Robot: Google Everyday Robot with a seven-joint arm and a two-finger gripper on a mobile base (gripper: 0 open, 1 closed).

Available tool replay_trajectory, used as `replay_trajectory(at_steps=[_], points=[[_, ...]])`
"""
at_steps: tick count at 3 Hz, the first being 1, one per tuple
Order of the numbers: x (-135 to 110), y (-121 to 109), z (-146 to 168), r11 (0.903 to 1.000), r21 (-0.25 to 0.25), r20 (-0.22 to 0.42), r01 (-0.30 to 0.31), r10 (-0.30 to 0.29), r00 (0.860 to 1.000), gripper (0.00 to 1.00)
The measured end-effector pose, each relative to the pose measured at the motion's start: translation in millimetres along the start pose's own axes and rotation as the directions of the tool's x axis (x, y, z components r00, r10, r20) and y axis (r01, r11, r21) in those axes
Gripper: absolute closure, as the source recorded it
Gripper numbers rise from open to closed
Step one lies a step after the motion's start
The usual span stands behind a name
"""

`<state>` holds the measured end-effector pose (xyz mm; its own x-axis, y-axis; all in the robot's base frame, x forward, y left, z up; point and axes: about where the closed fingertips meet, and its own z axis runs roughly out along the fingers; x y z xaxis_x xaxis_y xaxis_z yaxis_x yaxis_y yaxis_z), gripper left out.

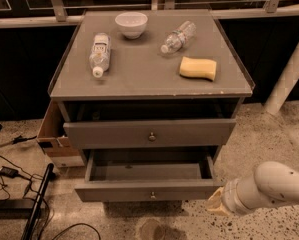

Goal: Close middle drawer

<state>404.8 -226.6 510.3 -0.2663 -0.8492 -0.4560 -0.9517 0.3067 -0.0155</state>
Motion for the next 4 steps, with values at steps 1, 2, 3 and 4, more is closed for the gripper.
replay_trajectory(at_steps=[1,2,3,4], points=[[39,3,80,0.9931,-0.095,0.070,-0.068,0.075,0.995,1.00],[44,21,102,0.9859,-0.142,0.079,-0.088,0.100,0.992,1.00],[43,20,101,0.9861,-0.141,0.079,-0.087,0.099,0.992,1.00],[42,18,104,0.9933,-0.100,0.105,-0.058,0.069,0.992,1.00]])
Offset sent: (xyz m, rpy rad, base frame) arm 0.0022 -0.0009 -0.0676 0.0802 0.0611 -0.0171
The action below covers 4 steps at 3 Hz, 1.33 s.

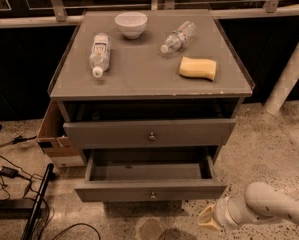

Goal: Close middle drawer

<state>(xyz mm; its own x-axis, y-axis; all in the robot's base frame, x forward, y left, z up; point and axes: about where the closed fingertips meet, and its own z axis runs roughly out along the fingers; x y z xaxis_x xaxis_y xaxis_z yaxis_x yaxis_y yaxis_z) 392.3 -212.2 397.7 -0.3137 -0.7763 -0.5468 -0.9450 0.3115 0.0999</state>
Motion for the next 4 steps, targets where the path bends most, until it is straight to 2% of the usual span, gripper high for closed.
replay_trajectory(at_steps=[1,2,3,4], points=[[-6,-12,9,0.9921,0.102,0.062,0.074,-0.080,0.995,1.00],[-22,-38,27,0.9567,0.242,0.161,0.162,-0.205,0.965,1.00],[-22,-38,27,0.9566,0.242,0.161,0.162,-0.205,0.965,1.00],[-22,-39,29,0.9522,0.255,0.163,0.169,-0.214,0.963,1.00]])
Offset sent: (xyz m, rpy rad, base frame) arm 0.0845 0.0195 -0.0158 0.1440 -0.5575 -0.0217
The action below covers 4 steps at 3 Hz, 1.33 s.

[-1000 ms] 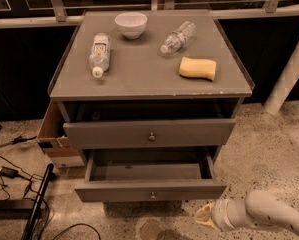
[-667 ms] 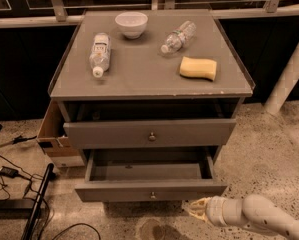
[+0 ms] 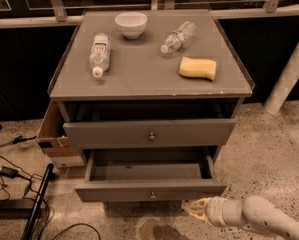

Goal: Close middle drawer

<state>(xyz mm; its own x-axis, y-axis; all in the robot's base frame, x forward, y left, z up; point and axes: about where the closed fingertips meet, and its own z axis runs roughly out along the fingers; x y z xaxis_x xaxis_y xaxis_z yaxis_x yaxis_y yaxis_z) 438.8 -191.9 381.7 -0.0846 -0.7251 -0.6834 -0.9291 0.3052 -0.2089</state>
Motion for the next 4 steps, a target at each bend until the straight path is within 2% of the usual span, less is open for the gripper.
replay_trajectory(at_steps=[1,2,3,4], points=[[0,-7,7,0.9976,0.057,0.025,0.041,-0.042,0.999,1.00],[-5,-21,17,0.9852,0.142,0.060,0.096,-0.106,0.993,1.00],[-10,-38,30,0.9648,0.220,0.088,0.144,-0.167,0.982,1.00],[-14,-53,41,0.9456,0.279,0.099,0.168,-0.202,0.974,1.00]])
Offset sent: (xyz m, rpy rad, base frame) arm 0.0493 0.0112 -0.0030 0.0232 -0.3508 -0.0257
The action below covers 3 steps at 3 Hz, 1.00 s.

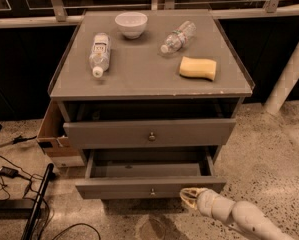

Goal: Close middle drawer

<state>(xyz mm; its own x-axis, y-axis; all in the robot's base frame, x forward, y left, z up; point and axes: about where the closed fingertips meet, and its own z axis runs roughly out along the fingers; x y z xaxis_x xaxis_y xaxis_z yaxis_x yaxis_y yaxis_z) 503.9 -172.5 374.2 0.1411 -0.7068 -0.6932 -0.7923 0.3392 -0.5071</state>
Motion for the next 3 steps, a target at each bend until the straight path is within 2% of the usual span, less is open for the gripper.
replay_trajectory(at_steps=[1,3], points=[[4,-11,14,0.9991,0.042,0.006,0.009,-0.010,1.000,1.00],[15,-36,49,0.9965,0.082,0.000,0.013,-0.013,1.000,1.00]])
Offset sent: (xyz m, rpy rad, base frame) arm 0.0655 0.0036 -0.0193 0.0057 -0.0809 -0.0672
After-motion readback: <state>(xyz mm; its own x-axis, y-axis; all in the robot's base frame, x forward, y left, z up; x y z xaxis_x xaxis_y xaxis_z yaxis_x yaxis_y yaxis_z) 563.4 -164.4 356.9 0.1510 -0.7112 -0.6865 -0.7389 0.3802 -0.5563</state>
